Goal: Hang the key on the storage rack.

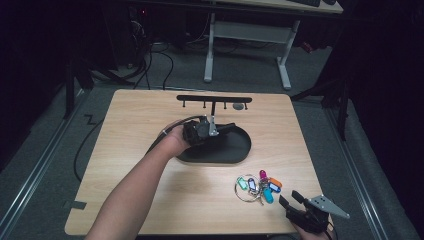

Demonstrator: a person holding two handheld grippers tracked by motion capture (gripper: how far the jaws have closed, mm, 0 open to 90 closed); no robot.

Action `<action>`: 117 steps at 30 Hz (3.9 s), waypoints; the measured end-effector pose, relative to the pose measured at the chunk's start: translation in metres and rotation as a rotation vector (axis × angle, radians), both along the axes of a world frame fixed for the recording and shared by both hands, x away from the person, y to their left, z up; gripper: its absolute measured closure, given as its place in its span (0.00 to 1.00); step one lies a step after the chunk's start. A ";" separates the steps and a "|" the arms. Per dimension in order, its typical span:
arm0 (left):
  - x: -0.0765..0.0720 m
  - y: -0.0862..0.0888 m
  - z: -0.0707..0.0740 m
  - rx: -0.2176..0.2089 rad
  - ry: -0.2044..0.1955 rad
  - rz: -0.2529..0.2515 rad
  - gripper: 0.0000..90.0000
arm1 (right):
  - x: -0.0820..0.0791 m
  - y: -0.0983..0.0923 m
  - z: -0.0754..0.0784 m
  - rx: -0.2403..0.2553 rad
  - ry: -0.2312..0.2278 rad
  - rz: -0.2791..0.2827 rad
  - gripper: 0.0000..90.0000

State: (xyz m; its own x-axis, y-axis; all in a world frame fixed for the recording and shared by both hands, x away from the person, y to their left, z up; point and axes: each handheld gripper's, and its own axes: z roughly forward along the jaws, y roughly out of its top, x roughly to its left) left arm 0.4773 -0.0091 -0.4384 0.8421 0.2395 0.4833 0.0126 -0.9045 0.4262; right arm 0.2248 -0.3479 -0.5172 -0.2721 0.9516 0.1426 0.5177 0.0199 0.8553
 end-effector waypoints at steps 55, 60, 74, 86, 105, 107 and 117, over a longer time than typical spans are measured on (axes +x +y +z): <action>-0.089 0.076 -0.041 -0.277 0.236 0.170 0.50 | 0.009 0.010 -0.003 -0.047 0.038 0.033 0.46; -0.104 0.099 -0.053 -0.353 0.273 0.208 0.50 | 0.009 0.011 -0.004 -0.050 0.041 0.035 0.47; -0.148 0.155 -0.068 -0.427 0.296 0.287 0.48 | 0.010 0.015 -0.004 -0.061 0.041 0.048 0.47; -0.180 0.191 -0.080 -0.553 0.266 0.322 0.44 | 0.011 0.020 -0.003 -0.094 0.051 0.046 0.50; -0.176 0.211 -0.085 -0.613 0.265 0.320 0.38 | 0.018 0.035 0.002 -0.102 0.102 -0.025 0.53; -0.177 0.210 -0.083 -0.624 0.263 0.315 0.38 | 0.017 0.035 0.002 -0.096 0.101 -0.037 0.53; -0.176 0.206 -0.082 -0.629 0.269 0.308 0.38 | 0.013 0.032 0.001 -0.100 0.098 -0.028 0.53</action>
State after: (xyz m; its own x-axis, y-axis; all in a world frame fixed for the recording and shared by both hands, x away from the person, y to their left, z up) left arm 0.3015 0.1964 -0.5207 0.7619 0.6467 -0.0355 0.4025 -0.4299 0.8082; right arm 0.2375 -0.3164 -0.5163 -0.2349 0.9694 0.0709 0.5999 0.0871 0.7953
